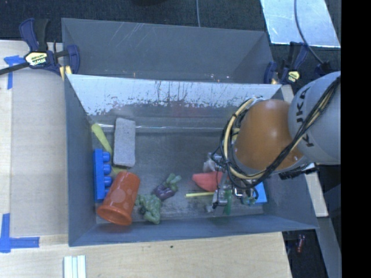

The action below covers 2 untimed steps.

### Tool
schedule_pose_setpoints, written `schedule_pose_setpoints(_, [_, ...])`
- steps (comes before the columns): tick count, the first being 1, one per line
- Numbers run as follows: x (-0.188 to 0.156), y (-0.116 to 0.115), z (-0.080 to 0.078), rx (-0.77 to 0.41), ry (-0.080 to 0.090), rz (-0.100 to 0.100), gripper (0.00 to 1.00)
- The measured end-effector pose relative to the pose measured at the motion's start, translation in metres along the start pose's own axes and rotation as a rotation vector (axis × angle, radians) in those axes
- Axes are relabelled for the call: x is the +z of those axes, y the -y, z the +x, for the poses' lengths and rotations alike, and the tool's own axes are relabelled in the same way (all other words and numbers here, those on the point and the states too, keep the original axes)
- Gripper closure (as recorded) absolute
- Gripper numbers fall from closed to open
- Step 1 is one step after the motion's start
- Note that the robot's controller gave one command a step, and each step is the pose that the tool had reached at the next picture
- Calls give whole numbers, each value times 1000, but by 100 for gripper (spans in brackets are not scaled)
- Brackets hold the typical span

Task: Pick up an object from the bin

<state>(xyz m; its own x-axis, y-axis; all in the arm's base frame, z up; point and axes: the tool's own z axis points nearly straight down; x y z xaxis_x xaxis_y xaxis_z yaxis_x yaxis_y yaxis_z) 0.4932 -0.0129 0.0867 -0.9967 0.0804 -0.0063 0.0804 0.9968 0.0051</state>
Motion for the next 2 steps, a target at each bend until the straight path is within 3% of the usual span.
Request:
schedule_pose_setpoints(1, [-64,-38,3,-259,3,-1,100])
schedule_pose_setpoints(2, [-64,-38,3,-258,3,0,100])
